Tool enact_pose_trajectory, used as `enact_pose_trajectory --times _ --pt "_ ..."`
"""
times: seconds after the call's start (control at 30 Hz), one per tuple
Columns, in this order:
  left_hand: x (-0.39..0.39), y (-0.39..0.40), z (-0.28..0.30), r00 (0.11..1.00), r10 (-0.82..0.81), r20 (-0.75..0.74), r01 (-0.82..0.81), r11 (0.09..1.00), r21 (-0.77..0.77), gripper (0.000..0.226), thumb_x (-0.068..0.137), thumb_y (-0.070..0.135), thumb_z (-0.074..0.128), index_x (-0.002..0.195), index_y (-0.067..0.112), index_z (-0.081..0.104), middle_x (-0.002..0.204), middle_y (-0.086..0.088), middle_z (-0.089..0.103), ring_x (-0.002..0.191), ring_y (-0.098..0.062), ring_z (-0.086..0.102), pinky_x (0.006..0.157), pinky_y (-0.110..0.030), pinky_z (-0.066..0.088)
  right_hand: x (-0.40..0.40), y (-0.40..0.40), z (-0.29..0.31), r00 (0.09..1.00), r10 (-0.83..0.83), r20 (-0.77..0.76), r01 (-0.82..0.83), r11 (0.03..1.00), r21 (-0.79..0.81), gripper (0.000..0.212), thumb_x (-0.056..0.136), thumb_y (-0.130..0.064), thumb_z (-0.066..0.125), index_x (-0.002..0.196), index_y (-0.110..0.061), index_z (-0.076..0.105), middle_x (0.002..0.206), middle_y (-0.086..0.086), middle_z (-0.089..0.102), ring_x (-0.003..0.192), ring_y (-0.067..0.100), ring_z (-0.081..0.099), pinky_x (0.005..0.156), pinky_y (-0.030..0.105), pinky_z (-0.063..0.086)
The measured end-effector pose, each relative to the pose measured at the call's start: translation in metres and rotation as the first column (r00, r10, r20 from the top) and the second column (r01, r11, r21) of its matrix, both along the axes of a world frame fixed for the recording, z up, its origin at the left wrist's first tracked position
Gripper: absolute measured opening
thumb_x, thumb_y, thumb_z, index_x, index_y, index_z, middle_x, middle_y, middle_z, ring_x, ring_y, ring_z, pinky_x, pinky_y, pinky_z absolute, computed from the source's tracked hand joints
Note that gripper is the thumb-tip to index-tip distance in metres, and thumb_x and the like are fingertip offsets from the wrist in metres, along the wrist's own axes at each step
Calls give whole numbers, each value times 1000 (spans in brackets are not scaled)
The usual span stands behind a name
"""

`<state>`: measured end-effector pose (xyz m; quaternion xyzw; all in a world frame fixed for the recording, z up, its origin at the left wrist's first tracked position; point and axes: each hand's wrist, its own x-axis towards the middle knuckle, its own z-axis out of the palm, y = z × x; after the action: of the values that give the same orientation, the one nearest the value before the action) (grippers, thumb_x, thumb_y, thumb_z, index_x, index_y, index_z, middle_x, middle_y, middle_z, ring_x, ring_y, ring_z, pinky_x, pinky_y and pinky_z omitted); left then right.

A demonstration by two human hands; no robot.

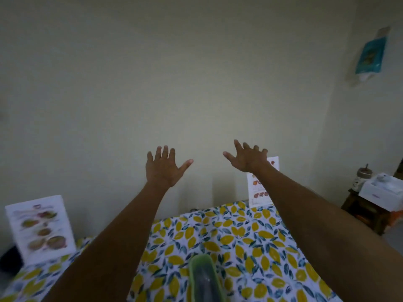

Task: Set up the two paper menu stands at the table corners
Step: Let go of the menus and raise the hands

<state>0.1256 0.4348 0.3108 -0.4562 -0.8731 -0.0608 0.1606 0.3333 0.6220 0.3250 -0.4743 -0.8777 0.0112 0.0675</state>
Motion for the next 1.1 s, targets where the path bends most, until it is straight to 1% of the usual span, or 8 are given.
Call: enact_pose_trajectory --times 0.13,0.23,0.37,0.47,0.63,0.77,0.9,1.1 --pt "-34 -72 20 996 80 30 -80 997 -16 112 75 92 -2 155 18 22 166 -8 15 153 -25 7 121 -55 5 -58 -61 24 991 131 -9 -131 991 16 91 85 -83 12 159 -31 6 167 6 19 149 41 23 116 64 16" --pt "-48 -111 35 988 144 49 -143 989 -25 116 71 94 -2 155 19 22 166 -7 15 153 -25 7 121 -54 4 -99 -101 35 972 235 -24 -234 972 25 92 84 -84 13 159 -29 10 165 8 24 148 41 26 116 63 19" --pt "-57 -146 57 975 223 19 -223 975 -20 119 69 95 -6 155 18 23 165 -8 17 153 -26 9 121 -55 7 -140 -141 46 936 350 -38 -348 936 52 94 83 -85 13 158 -28 15 163 8 30 146 41 30 114 62 22" --pt "-58 -159 72 965 263 7 -263 965 -19 119 69 95 -7 155 18 23 165 -9 18 153 -27 10 121 -55 9 -152 -156 54 912 407 -55 -403 913 68 95 82 -85 13 157 -28 16 163 7 31 145 41 31 114 62 23" --pt "-45 -154 78 964 267 2 -267 963 -28 119 69 95 -7 155 18 25 165 -9 19 152 -27 12 120 -54 11 -140 -149 61 914 401 -57 -397 915 73 94 83 -85 14 157 -28 18 162 7 32 145 41 32 114 62 23" --pt "-32 -138 81 971 240 -9 -240 970 -29 119 68 95 -7 153 19 30 163 -9 25 151 -27 17 118 -54 19 -127 -139 63 927 373 -31 -370 927 67 93 83 -84 13 156 -27 19 162 7 31 144 41 32 113 63 24" --pt "-24 -123 87 971 237 -7 -238 971 -22 119 68 95 -7 152 20 30 163 -9 25 151 -27 18 116 -54 22 -120 -133 68 926 374 -44 -371 926 70 93 83 -85 13 156 -27 18 163 7 30 146 41 30 114 63 23" --pt "-11 -112 93 973 232 13 -232 973 -11 119 68 95 -9 153 21 28 163 -9 23 151 -27 16 115 -56 22 -110 -123 76 931 362 -55 -357 931 83 94 83 -85 13 157 -28 16 163 8 30 145 41 30 113 63 24"
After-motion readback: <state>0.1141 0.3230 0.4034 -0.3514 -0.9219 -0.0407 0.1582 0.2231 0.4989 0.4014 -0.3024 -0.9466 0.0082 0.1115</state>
